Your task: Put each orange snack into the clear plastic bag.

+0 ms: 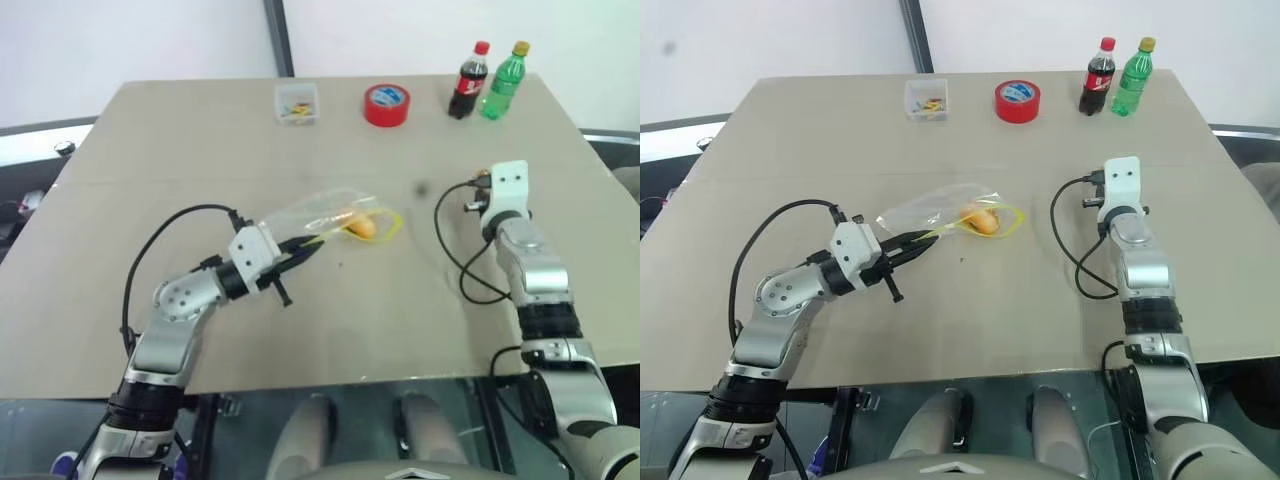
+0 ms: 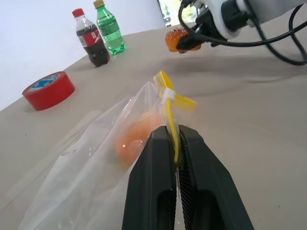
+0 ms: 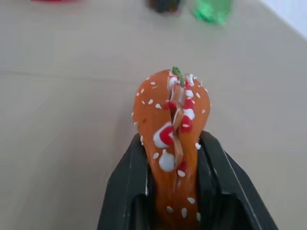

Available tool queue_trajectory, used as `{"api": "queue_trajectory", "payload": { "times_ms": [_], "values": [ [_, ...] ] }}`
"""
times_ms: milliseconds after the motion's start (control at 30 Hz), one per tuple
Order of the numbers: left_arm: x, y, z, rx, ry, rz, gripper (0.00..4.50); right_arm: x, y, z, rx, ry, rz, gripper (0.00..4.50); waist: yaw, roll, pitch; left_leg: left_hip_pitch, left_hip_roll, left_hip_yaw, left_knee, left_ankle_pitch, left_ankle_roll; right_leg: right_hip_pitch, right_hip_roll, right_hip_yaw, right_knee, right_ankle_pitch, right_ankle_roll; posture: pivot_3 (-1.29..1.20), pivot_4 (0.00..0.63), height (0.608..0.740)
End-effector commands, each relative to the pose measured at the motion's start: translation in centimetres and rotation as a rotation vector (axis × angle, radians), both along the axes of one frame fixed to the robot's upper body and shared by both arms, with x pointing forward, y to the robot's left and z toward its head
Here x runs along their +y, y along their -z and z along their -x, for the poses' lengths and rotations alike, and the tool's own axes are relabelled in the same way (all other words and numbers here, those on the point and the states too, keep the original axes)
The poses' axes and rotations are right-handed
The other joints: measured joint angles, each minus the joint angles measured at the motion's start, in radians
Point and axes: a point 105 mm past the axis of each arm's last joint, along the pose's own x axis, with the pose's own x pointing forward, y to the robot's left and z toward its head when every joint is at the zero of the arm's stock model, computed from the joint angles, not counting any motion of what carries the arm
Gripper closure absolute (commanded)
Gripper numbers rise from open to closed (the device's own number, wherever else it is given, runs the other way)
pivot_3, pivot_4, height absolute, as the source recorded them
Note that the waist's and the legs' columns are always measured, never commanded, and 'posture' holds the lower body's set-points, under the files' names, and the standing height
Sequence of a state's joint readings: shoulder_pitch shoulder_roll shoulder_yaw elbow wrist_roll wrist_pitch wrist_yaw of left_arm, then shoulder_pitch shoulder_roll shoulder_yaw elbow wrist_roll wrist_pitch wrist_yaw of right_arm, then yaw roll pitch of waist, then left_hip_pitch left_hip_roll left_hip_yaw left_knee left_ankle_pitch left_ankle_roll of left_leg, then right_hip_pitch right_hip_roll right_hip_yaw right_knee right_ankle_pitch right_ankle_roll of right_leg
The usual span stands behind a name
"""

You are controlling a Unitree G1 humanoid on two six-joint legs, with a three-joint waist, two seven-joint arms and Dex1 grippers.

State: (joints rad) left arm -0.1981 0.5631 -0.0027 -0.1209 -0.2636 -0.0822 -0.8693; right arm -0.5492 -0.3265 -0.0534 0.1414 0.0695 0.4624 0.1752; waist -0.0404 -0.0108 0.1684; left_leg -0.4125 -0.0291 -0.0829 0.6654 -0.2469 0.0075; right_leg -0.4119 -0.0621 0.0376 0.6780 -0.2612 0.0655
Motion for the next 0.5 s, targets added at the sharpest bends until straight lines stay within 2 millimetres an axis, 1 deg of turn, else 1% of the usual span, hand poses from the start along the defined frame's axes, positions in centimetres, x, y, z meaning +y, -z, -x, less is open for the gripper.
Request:
{"api": "queue_trajectory", "payload": {
  "times_ms": [33, 133, 200, 267, 400, 500],
  "values": [
    [0.5, -1.5, -0.1, -0.057, -0.017, 0.015, 4.5, 4.4, -1.9, 3.8, -0.036, -0.354, 0.037, 3.61, 0.003, 0.0, 0.0, 0.0, 0.0, 0.0, 0.0, 0.0, 0.0, 0.0, 0.0, 0.0, 0.0, 0.0, 0.0, 0.0, 0.15, 0.74],
    [0.6, -1.7, -0.3, -0.064, -0.019, 0.016, 4.5, 7.1, -1.2, 7.7, 0.01, -0.606, 0.111, 3.61, 0.002, 0.0, 0.0, 0.0, 0.0, -0.001, 0.001, 0.0, 0.0, 0.001, 0.0, -0.001, 0.0, 0.0, 0.0, 0.0, 0.15, 0.74],
    [0.6, -1.8, -0.2, -0.064, -0.015, 0.018, 4.5, 8.5, -1.1, 9.2, 0.022, -0.702, 0.126, 3.61, 0.0, 0.0, 0.0, 0.0, 0.0, -0.001, 0.001, 0.0, 0.0, 0.001, 0.0, -0.001, 0.0, 0.0, 0.0, 0.0, 0.15, 0.74],
    [0.6, -1.7, -0.2, -0.063, -0.012, 0.015, 4.5, 9.3, -1.2, 9.5, 0.025, -0.732, 0.128, 3.61, -0.003, 0.0, 0.0, 0.001, 0.001, 0.0, 0.001, 0.0, 0.0, 0.001, 0.0, -0.001, 0.0, 0.0, 0.0, 0.0, 0.15, 0.74],
    [0.4, -1.8, -0.1, -0.058, -0.001, 0.013, 4.5, 10.7, -0.7, 9.2, 0.026, -0.788, 0.201, 3.61, 0.0, 0.0, 0.0, 0.002, 0.001, 0.0, 0.001, 0.0, 0.0, 0.002, 0.0, -0.001, 0.001, 0.0, 0.0, 0.0, 0.15, 0.74],
    [0.2, -1.5, 0.4, -0.054, 0.029, -0.007, 4.5, 11.9, -0.5, 8.3, 0.018, -0.809, 0.229, 3.61, 0.0, 0.0, 0.0, 0.002, 0.001, -0.001, 0.002, 0.0, 0.0, 0.002, 0.0, -0.001, 0.0, 0.0, 0.0, 0.0, 0.15, 0.74]
  ]
}}
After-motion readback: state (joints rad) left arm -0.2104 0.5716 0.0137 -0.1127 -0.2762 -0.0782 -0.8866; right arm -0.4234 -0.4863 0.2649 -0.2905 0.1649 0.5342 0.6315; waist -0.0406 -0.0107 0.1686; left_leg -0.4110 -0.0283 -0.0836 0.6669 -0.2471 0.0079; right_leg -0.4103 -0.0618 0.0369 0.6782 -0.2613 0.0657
